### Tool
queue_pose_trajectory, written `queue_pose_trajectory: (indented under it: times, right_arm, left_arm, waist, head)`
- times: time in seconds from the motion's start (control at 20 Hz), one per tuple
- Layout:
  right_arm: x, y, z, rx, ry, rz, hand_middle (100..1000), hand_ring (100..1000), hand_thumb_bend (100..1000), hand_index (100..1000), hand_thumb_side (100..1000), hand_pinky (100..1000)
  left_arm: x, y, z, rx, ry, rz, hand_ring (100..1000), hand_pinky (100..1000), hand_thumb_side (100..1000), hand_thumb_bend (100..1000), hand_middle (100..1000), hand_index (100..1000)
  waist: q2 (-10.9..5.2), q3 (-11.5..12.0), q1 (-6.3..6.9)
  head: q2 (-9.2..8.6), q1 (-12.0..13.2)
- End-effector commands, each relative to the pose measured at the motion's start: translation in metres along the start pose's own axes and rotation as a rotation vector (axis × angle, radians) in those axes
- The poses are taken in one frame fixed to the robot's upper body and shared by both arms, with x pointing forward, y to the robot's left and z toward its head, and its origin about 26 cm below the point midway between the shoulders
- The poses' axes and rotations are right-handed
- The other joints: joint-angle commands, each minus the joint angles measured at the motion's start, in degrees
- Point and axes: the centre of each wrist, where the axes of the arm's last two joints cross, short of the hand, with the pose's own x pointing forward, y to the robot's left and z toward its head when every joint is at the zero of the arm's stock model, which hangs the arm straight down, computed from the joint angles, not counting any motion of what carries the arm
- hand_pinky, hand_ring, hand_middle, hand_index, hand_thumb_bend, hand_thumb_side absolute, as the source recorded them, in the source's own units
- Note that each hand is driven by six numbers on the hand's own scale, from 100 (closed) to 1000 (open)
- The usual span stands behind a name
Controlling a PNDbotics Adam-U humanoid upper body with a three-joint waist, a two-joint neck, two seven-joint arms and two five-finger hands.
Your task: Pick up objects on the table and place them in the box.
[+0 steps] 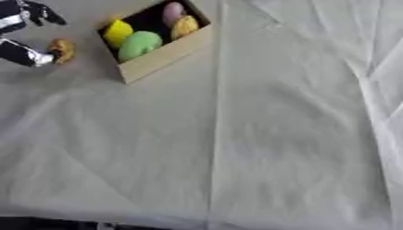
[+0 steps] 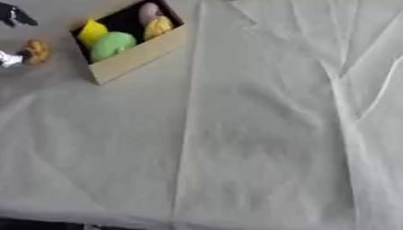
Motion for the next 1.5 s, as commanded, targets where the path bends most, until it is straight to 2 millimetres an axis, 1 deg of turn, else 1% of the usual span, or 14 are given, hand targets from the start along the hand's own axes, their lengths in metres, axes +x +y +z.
queue_pose_trajectory:
  times: [0.05, 0.1, 0.2, 0.45, 0.55, 0.65, 0.75, 0.8, 0.85, 0.95, 1.15, 1.25, 1.3, 1.5]
  right_arm:
    - [0.005, -0.001, -0.006, 0.020, -0.022, 0.021, 769, 761, 100, 853, 595, 1000]
    - [0.005, -0.001, -0.006, 0.021, -0.023, 0.022, 769, 761, 100, 853, 596, 1000]
    - [0.004, 0.000, -0.006, 0.021, -0.021, 0.022, 769, 761, 100, 853, 598, 1000]
    - [0.003, 0.003, -0.004, 0.026, -0.011, 0.027, 769, 760, 100, 853, 601, 1000]
    - [0.003, 0.004, -0.004, 0.026, -0.010, 0.028, 769, 760, 100, 853, 601, 1000]
    - [0.002, 0.004, -0.004, 0.026, -0.011, 0.030, 769, 760, 100, 853, 601, 1000]
    - [0.002, 0.005, -0.004, 0.027, -0.012, 0.030, 769, 760, 100, 853, 602, 1000]
    - [0.002, 0.005, -0.003, 0.027, -0.012, 0.031, 768, 760, 100, 853, 586, 1000]
    - [0.002, 0.006, -0.003, 0.028, -0.011, 0.032, 769, 760, 100, 853, 603, 1000]
    - [0.001, 0.007, -0.002, 0.029, -0.008, 0.033, 769, 760, 100, 853, 604, 1000]
    - [0.000, 0.009, -0.002, 0.032, -0.002, 0.035, 769, 757, 100, 854, 607, 1000]
    - [0.000, 0.010, -0.002, 0.034, -0.002, 0.036, 769, 756, 100, 854, 608, 1000]
    - [0.000, 0.010, -0.002, 0.035, -0.003, 0.037, 769, 756, 100, 854, 608, 1000]
    - [0.000, 0.011, -0.003, 0.040, -0.007, 0.040, 769, 756, 100, 855, 607, 1000]
  left_arm:
    - [-0.006, 0.011, 0.005, 0.020, 0.058, -0.016, 864, 791, 231, 300, 785, 895]
    - [-0.007, 0.009, 0.005, 0.019, 0.072, -0.016, 865, 791, 229, 303, 785, 897]
    - [-0.009, 0.006, 0.005, 0.024, 0.101, -0.021, 875, 795, 186, 325, 800, 904]
    - [-0.010, 0.003, 0.005, 0.076, 0.140, -0.034, 880, 797, 119, 302, 809, 909]
    - [-0.010, 0.003, 0.004, 0.092, 0.151, -0.038, 881, 799, 120, 306, 809, 908]
    - [-0.010, 0.002, 0.004, 0.102, 0.166, -0.044, 881, 799, 102, 305, 809, 908]
    - [-0.011, 0.002, 0.004, 0.115, 0.182, -0.048, 880, 798, 100, 298, 809, 908]
    - [-0.011, 0.002, 0.005, 0.122, 0.191, -0.049, 880, 798, 100, 292, 808, 907]
    - [-0.011, 0.002, 0.005, 0.129, 0.201, -0.050, 879, 797, 100, 284, 808, 905]
    - [-0.012, 0.003, 0.006, 0.144, 0.219, -0.052, 878, 796, 100, 275, 806, 903]
    - [-0.014, 0.002, 0.007, 0.150, 0.253, -0.056, 874, 791, 100, 287, 801, 892]
    - [-0.015, 0.000, 0.008, 0.136, 0.272, -0.068, 874, 786, 113, 336, 798, 883]
    - [-0.016, -0.001, 0.008, 0.129, 0.284, -0.076, 872, 784, 116, 336, 797, 880]
    - [-0.017, -0.002, 0.009, 0.112, 0.328, -0.112, 866, 774, 142, 390, 786, 861]
  waist:
    - [-0.20, -0.2, -0.82]
    - [-0.08, -0.3, -0.82]
    - [0.18, -0.4, -0.84]
    - [0.73, -0.5, -0.89]
    - [0.96, -0.6, -0.91]
    - [1.20, -0.8, -0.95]
    - [1.40, -1.0, -1.00]
    - [1.51, -1.1, -1.02]
    - [1.61, -1.1, -1.03]
    - [1.82, -1.2, -1.02]
    - [2.21, -1.3, -0.94]
    - [2.42, -1.3, -0.93]
    - [2.53, -1.4, -0.92]
    - [2.76, -1.3, -0.93]
  head:
    - [-0.25, 0.6]
    - [-0.35, 0.6]
    - [-0.60, 0.8]
    - [-1.12, 1.2]
    - [-1.45, 1.3]
    - [-1.71, 1.3]
    - [-1.90, 1.2]
    - [-2.02, 1.3]
    - [-2.14, 1.3]
    - [-2.38, 1.3]
    - [-2.72, 1.5]
    - [-2.78, 1.5]
    - [-2.74, 1.6]
    - [-2.77, 1.7]
